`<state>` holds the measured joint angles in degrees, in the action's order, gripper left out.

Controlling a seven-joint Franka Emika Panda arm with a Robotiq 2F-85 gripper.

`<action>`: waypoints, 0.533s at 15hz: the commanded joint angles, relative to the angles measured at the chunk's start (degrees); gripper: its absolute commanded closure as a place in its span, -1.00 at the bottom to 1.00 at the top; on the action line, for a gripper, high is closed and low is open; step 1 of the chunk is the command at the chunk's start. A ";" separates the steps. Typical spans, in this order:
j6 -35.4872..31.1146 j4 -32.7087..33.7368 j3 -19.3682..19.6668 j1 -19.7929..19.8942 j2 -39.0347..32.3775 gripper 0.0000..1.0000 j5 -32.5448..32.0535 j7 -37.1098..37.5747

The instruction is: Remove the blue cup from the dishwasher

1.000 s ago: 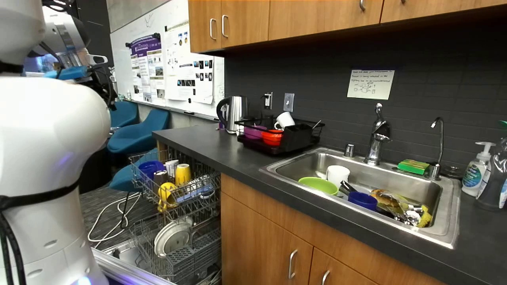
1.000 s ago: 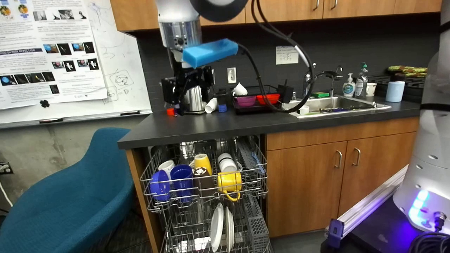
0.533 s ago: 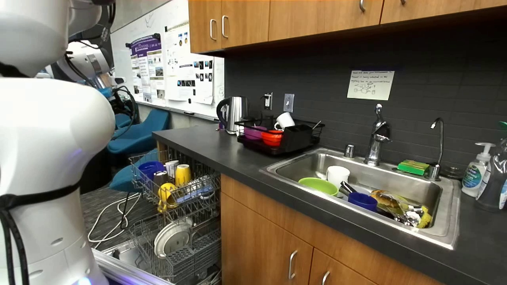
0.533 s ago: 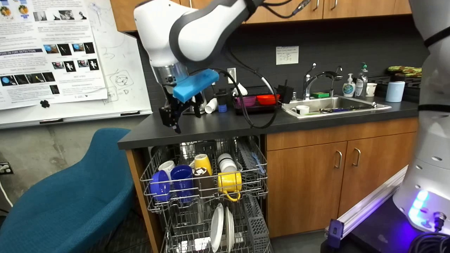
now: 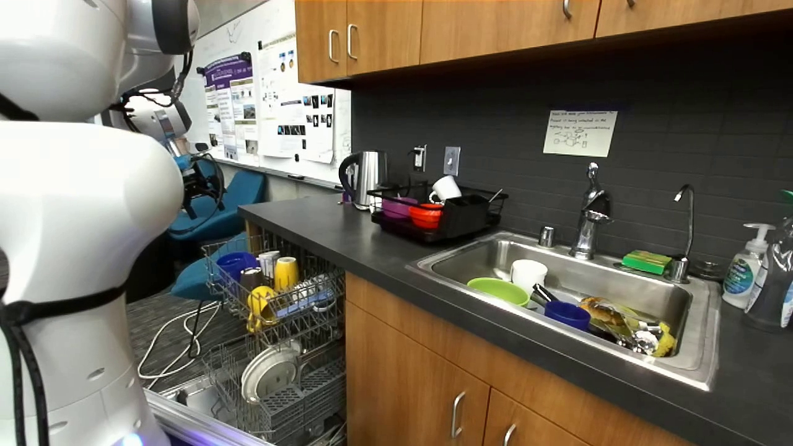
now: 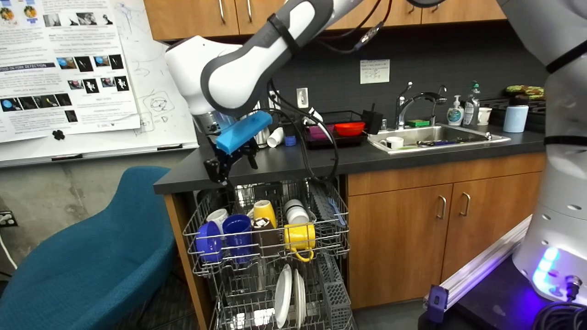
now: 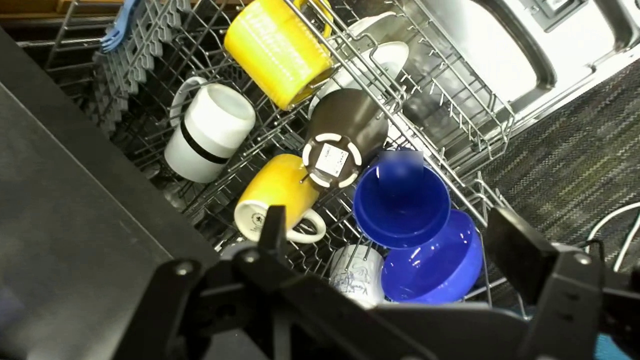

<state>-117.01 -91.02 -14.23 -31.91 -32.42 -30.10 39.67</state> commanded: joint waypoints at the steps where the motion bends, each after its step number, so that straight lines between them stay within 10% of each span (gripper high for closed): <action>1: 2.65 4.54 2.01 -1.41 -3.14 -1.00 4.35 -3.88; 8: 3.90 4.98 3.21 -2.32 -7.30 -1.00 8.37 -10.26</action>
<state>-114.81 -88.29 -12.27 -33.11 -37.65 -23.97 32.87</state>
